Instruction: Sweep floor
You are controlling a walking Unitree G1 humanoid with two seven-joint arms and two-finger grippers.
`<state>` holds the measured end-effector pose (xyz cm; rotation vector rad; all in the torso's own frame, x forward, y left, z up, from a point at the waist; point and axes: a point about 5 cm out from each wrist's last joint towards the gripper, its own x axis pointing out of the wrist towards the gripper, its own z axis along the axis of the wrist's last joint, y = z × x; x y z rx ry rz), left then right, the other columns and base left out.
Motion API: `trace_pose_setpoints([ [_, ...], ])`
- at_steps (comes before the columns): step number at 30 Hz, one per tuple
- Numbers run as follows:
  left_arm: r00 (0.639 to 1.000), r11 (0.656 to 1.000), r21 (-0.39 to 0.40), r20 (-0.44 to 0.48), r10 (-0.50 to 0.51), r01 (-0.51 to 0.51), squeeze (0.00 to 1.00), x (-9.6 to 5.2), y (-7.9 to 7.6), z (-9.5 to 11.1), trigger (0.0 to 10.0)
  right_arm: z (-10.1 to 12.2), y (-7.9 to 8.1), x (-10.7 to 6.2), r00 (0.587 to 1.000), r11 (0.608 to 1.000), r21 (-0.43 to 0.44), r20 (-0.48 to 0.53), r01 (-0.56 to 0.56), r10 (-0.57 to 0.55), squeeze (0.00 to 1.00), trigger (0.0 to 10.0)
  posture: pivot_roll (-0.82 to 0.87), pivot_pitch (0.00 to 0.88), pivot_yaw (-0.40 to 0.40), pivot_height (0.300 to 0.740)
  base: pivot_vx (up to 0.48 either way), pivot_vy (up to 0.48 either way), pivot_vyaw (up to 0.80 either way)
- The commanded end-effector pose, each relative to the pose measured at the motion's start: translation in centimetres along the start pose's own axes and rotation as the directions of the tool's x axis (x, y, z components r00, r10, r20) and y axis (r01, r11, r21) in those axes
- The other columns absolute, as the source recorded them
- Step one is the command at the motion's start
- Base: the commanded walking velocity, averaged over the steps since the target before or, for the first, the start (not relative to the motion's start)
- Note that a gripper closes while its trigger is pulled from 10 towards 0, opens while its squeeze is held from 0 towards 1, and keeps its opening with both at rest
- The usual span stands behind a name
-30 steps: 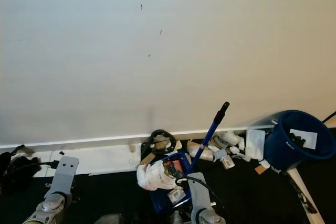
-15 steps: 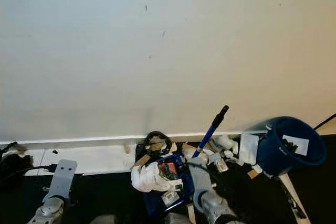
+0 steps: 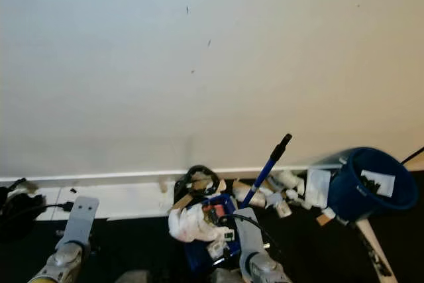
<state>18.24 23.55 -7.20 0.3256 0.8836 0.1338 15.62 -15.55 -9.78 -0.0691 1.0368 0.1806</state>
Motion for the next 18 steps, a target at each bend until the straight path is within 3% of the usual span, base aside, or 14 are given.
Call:
trace_pose_setpoints([
  [1, 1.000, 0.999, 0.041, 0.004, 0.001, -0.002, 0.00, 0.2, 0.8, 0.3, 10.0, 0.0, -0.3, 0.0, 1.000, 0.998, 0.048, 0.010, 0.027, -0.027, 0.00, 10.0, 0.17, 0.000, -0.012, 0.740, 0.000, 0.000, 0.00],
  [5, 1.000, 0.999, 0.044, 0.003, 0.009, -0.009, 0.00, 0.2, 1.3, 0.5, 10.0, -0.3, -0.1, -0.1, 1.000, 0.998, 0.056, 0.004, 0.025, -0.026, 0.00, 10.0, 0.17, 0.000, -0.006, 0.740, 0.000, 0.000, 0.00],
  [13, 1.000, 0.999, 0.039, -0.028, 0.005, -0.004, 0.00, -0.1, 0.7, -0.6, 10.0, -0.1, -0.5, -0.1, 0.999, 0.998, 0.054, 0.012, 0.031, -0.031, 0.00, 10.0, 0.18, 0.000, -0.032, 0.740, 0.000, 0.000, 0.00],
  [18, 0.998, 0.999, 0.037, -0.060, -0.005, 0.008, 0.00, -0.4, 0.0, -1.7, 10.0, 1.5, -1.9, -0.1, 0.998, 0.998, 0.038, 0.038, 0.047, -0.049, 0.00, 10.0, 0.17, 0.000, -0.055, 0.740, 0.000, 0.000, 0.00],
])
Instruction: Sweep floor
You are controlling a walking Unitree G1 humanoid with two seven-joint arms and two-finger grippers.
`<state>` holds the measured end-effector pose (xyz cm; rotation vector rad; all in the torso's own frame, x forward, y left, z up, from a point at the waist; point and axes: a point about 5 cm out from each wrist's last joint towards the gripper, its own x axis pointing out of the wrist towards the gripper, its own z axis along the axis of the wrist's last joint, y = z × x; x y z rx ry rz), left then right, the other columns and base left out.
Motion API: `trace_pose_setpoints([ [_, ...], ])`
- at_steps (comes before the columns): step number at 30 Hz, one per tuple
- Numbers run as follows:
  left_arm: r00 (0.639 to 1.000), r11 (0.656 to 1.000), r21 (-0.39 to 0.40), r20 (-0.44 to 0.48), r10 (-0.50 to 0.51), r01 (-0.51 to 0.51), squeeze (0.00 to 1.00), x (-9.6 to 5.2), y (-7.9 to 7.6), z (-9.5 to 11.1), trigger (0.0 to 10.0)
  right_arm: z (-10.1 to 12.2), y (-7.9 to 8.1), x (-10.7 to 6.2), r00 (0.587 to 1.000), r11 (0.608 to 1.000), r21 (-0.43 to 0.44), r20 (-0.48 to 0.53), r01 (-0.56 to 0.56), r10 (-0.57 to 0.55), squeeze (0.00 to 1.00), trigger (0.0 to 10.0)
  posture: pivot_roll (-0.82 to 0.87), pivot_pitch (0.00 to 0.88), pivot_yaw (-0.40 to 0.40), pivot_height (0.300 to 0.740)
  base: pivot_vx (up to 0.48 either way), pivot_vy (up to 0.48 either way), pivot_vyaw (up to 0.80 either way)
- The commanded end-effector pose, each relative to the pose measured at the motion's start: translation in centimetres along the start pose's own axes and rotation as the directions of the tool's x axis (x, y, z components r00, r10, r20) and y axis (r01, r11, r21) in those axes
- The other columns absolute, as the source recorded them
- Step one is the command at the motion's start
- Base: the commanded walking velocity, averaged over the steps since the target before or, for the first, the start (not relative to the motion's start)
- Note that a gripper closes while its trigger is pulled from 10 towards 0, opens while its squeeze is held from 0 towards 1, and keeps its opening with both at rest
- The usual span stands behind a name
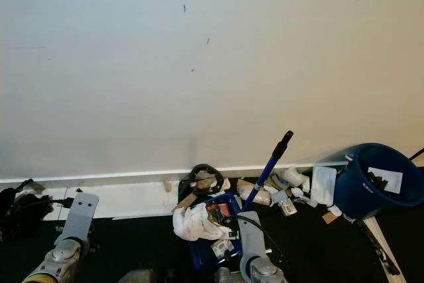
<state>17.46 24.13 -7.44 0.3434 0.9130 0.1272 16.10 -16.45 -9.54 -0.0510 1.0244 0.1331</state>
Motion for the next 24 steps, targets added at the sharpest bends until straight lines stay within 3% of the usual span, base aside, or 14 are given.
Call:
trace_pose_setpoints([
  [1, 0.999, 1.000, 0.016, -0.032, -0.004, 0.005, 0.00, -0.2, -0.4, -0.8, 10.0, 1.1, -0.9, 0.1, 1.000, 1.000, 0.001, 0.025, 0.016, -0.016, 0.00, 10.0, 0.17, 0.000, -0.055, 0.740, 0.000, 0.000, 0.00],
  [4, 0.999, 1.000, 0.017, -0.033, 0.015, -0.015, 0.00, 0.0, 0.4, -0.4, 10.0, 2.5, -1.6, 0.1, 0.999, 0.999, -0.034, 0.047, 0.018, -0.016, 0.00, 10.0, 0.17, 0.000, -0.058, 0.740, 0.000, 0.000, 0.00],
  [8, 0.999, 0.999, -0.009, -0.021, 0.046, -0.046, 0.00, 0.3, 1.5, 0.5, 10.0, 3.4, -1.9, 0.2, 0.997, 0.999, 0.008, 0.067, 0.033, -0.034, 0.00, 10.0, 0.16, 0.000, -0.057, 0.740, 0.000, 0.000, 0.00],
  [15, 0.999, 0.999, -0.010, -0.007, 0.047, -0.047, 0.00, 0.7, 1.9, 2.0, 10.0, 3.7, -1.0, 0.4, 0.997, 0.997, 0.078, 0.067, 0.031, -0.036, 0.00, 10.0, 0.14, 0.000, -0.026, 0.740, 0.000, 0.000, 0.00],
  [18, 0.997, 0.996, -0.052, 0.007, 0.079, -0.079, 0.00, 0.9, 2.6, 3.2, 10.0, 4.0, -0.8, 0.5, 0.997, 0.995, 0.094, 0.065, 0.039, -0.045, 0.00, 10.0, 0.14, 0.000, -0.013, 0.740, 0.000, 0.000, 0.00],
  [21, 0.997, 0.996, -0.047, 0.006, 0.082, -0.081, 0.00, 0.9, 2.8, 3.4, 10.0, 4.0, -0.7, 0.5, 0.997, 0.996, 0.080, 0.059, 0.042, -0.047, 0.00, 10.0, 0.14, 0.000, -0.012, 0.740, 0.000, 0.000, 0.00],
  [24, 0.999, 0.999, 0.011, 0.007, 0.049, -0.049, 0.00, 1.0, 2.5, 3.4, 10.0, 4.0, -0.7, 0.5, 0.997, 0.994, 0.096, 0.063, 0.046, -0.052, 0.00, 10.0, 0.15, 0.000, -0.006, 0.740, 0.000, 0.000, 0.00],
])
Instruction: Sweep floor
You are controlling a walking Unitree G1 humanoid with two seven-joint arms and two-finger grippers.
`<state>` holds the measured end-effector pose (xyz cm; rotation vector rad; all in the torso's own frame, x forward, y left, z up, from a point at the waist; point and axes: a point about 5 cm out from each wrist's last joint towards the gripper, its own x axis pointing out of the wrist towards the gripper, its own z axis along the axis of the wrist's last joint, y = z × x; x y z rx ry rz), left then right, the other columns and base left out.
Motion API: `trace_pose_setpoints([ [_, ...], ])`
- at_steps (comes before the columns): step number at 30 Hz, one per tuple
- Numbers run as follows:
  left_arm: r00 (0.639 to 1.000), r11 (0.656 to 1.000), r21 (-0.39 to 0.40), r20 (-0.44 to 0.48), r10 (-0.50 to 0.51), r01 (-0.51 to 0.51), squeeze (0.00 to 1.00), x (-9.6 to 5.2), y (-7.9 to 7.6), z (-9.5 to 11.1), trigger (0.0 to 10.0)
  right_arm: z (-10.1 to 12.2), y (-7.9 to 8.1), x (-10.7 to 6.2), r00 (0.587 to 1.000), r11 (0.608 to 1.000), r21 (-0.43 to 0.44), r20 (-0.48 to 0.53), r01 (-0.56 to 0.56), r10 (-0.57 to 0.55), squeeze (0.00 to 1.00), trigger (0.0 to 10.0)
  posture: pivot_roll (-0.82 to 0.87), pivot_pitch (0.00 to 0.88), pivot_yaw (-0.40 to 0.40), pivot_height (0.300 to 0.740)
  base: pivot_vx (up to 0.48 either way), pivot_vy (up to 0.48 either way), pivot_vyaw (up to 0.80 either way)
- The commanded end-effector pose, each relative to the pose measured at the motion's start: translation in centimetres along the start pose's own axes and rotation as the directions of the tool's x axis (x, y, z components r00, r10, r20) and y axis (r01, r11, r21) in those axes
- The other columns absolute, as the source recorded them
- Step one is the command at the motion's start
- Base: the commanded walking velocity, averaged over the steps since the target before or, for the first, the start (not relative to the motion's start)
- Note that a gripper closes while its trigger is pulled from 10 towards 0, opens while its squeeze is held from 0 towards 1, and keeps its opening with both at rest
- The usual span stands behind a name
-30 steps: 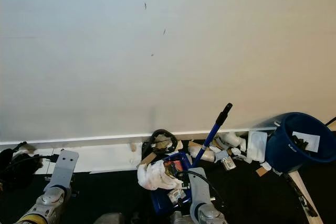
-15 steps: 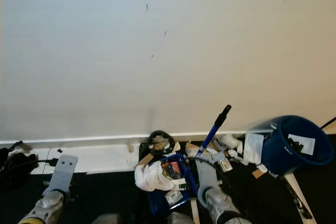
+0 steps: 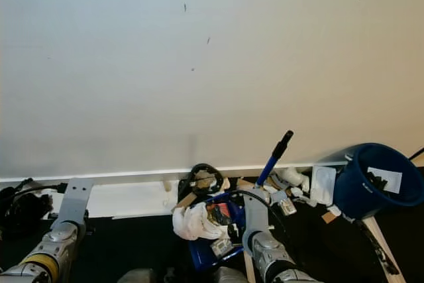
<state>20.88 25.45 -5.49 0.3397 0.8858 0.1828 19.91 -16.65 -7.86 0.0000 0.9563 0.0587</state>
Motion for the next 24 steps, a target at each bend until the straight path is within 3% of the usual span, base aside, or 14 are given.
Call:
trace_pose_setpoints([
  [1, 1.000, 0.999, 0.040, -0.011, -0.001, 0.002, 0.00, 0.0, 0.4, -0.1, 10.0, -0.1, -0.1, 0.0, 1.000, 1.000, 0.026, -0.006, 0.014, -0.014, 0.00, 10.0, 0.15, 0.000, -0.002, 0.740, 0.000, 0.000, 0.00],
  [10, 0.998, 0.997, 0.048, -0.042, -0.052, 0.054, 0.00, -0.7, -1.7, -2.7, 10.0, -2.1, -0.2, -0.4, 1.000, 0.998, 0.058, -0.024, 0.011, -0.009, 0.00, 10.0, 0.13, 0.003, -0.024, 0.740, 0.000, 0.000, 0.00],
  [15, 0.996, 0.996, 0.039, -0.047, -0.076, 0.078, 0.00, -1.1, -2.7, -3.7, 10.0, -3.7, -0.6, -0.8, 0.998, 1.000, 0.017, -0.068, 0.000, 0.001, 0.00, 10.0, 0.13, 0.029, -0.056, 0.740, 0.000, 0.000, 0.00],
  [20, 0.995, 0.994, 0.056, -0.058, -0.086, 0.089, 0.00, -1.4, -3.3, -4.4, 10.0, -4.0, -1.1, -0.9, 0.997, 1.000, -0.021, -0.082, -0.001, -0.001, 0.00, 10.0, 0.13, 0.027, -0.075, 0.740, 0.000, 0.000, 0.00],
  [24, 0.996, 0.997, 0.025, -0.057, -0.072, 0.073, 0.00, -1.6, -3.2, -5.0, 10.0, -3.4, -1.9, -0.9, 0.998, 1.000, -0.031, -0.070, 0.003, -0.005, 0.00, 10.0, 0.13, 0.016, -0.093, 0.740, 0.000, 0.000, 0.00],
])
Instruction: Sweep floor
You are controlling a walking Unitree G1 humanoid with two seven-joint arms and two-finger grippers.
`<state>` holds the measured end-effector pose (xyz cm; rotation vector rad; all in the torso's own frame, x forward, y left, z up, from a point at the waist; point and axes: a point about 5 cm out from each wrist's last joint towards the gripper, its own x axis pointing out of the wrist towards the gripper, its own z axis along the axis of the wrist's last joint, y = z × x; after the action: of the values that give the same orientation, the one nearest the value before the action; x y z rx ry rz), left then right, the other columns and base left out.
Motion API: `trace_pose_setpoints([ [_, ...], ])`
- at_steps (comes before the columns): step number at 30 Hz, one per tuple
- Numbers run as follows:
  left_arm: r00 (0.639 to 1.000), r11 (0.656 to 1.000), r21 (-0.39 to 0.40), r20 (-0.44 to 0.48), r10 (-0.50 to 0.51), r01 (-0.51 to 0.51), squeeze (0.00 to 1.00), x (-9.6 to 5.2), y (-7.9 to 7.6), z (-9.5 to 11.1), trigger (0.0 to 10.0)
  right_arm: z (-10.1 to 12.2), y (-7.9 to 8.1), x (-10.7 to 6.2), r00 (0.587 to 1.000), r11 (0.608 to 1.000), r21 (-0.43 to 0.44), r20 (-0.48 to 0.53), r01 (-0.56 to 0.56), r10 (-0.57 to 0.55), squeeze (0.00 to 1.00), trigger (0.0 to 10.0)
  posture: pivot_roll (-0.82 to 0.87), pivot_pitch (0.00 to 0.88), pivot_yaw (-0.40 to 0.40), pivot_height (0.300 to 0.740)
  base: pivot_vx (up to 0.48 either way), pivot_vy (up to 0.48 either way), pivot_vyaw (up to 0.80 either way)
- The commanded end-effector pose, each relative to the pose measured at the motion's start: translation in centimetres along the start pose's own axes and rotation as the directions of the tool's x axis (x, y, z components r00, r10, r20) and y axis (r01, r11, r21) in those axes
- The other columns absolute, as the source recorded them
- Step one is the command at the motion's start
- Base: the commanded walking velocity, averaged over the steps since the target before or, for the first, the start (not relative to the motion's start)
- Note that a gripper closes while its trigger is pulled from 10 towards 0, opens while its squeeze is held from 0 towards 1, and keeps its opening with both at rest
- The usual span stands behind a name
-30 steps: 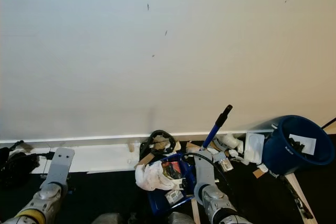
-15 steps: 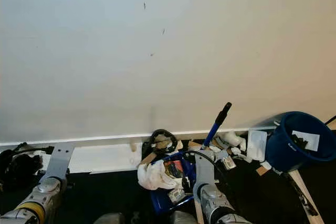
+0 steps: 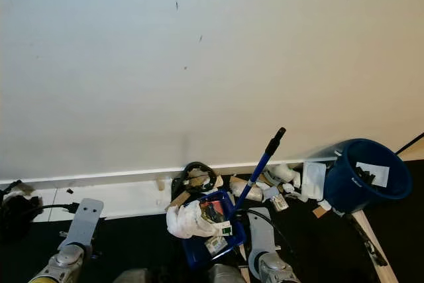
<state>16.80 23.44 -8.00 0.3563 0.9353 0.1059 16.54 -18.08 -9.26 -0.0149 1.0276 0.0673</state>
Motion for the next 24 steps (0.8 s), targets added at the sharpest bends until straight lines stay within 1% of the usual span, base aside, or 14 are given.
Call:
trace_pose_setpoints([
  [1, 1.000, 1.000, -0.025, -0.021, -0.009, 0.008, 0.00, -0.2, -0.6, -0.7, 10.0, 0.2, -0.6, -0.1, 1.000, 1.000, -0.016, 0.002, 0.006, -0.006, 0.00, 10.0, 0.13, 0.016, -0.093, 0.740, 0.000, 0.000, 0.00],
  [3, 1.000, 0.999, -0.042, -0.019, -0.012, 0.011, 0.00, -0.3, -0.6, -0.9, 10.0, 0.5, -0.7, -0.1, 1.000, 0.998, -0.060, 0.000, -0.014, 0.014, 0.00, 10.0, 0.14, 0.005, -0.097, 0.740, 0.000, 0.000, 0.00],
  [5, 1.000, 0.999, -0.042, -0.019, -0.012, 0.011, 0.00, -0.3, -0.6, -0.9, 10.0, 0.5, -0.7, -0.1, 1.000, 0.998, -0.060, 0.000, -0.014, 0.014, 0.00, 10.0, 0.14, 0.005, -0.097, 0.740, 0.000, 0.000, 0.00],
  [7, 1.000, 0.999, -0.042, -0.014, -0.011, 0.010, 0.00, -0.3, -0.6, -0.8, 10.0, 1.0, -1.2, -0.1, 1.000, 0.997, -0.075, 0.012, -0.006, 0.007, 0.00, 10.0, 0.15, 0.000, -0.094, 0.740, 0.000, 0.000, 0.00],
  [8, 1.000, 0.999, -0.042, -0.014, -0.011, 0.010, 0.00, -0.3, -0.6, -0.8, 10.0, 1.0, -1.2, -0.1, 1.000, 0.997, -0.075, 0.012, -0.006, 0.007, 0.00, 10.0, 0.15, 0.000, -0.094, 0.740, 0.000, 0.000, 0.00],
  [9, 1.000, 1.000, -0.029, 0.004, -0.009, 0.009, 0.00, -0.2, -0.6, -0.4, 10.0, 1.4, -1.3, 0.0, 0.999, 0.999, -0.041, 0.029, 0.016, -0.015, 0.00, 10.0, 0.15, 0.000, -0.086, 0.740, 0.000, 0.000, 0.00],
  [12, 1.000, 1.000, -0.023, 0.013, -0.010, 0.010, 0.00, -0.2, -0.6, -0.2, 10.0, 1.4, -1.2, 0.0, 0.999, 0.999, -0.026, 0.032, 0.020, -0.019, 0.00, 10.0, 0.15, 0.000, -0.084, 0.740, 0.000, 0.000, 0.00],
  [15, 0.999, 1.000, 0.006, 0.035, -0.018, 0.018, 0.00, 0.0, -0.7, 0.5, 10.0, 0.3, 0.3, 0.1, 1.000, 1.000, 0.002, 0.022, -0.001, 0.000, 0.00, 10.0, 0.16, 0.000, -0.050, 0.740, 0.000, 0.000, 0.00],
  [18, 0.999, 1.000, 0.014, 0.039, -0.021, 0.021, 0.00, 0.0, -0.7, 0.7, 10.0, 0.0, 0.7, 0.1, 1.000, 1.000, 0.004, 0.017, -0.006, 0.006, 0.00, 10.0, 0.16, 0.000, -0.048, 0.740, 0.000, 0.000, 0.00],
  [19, 0.999, 0.999, 0.026, 0.045, -0.025, 0.024, 0.00, 0.0, -0.6, 0.8, 10.0, -0.4, 1.0, 0.0, 1.000, 1.000, 0.010, 0.011, -0.011, 0.011, 0.00, 10.0, 0.16, 0.000, -0.039, 0.740, 0.000, 0.000, 0.00],
  [21, 0.998, 0.999, 0.033, 0.049, -0.026, 0.025, 0.00, 0.1, -0.2, 1.1, 10.0, -1.3, 1.6, -0.1, 1.000, 1.000, 0.005, -0.002, -0.024, 0.024, 0.00, 10.0, 0.16, 0.000, -0.021, 0.740, 0.000, 0.000, 0.00],
  [22, 0.998, 0.999, 0.033, 0.049, -0.026, 0.025, 0.00, 0.1, -0.2, 1.1, 10.0, -1.3, 1.6, -0.1, 1.000, 1.000, 0.005, -0.002, -0.024, 0.024, 0.00, 10.0, 0.16, 0.000, -0.021, 0.740, 0.000, 0.000, 0.00],
  [24, 0.999, 0.999, 0.039, 0.048, -0.022, 0.020, 0.00, 0.2, 0.3, 1.2, 10.0, -1.6, 1.7, -0.1, 1.000, 1.000, 0.003, -0.010, -0.021, 0.021, 0.00, 10.0, 0.16, 0.000, -0.013, 0.740, 0.000, 0.000, 0.00],
])
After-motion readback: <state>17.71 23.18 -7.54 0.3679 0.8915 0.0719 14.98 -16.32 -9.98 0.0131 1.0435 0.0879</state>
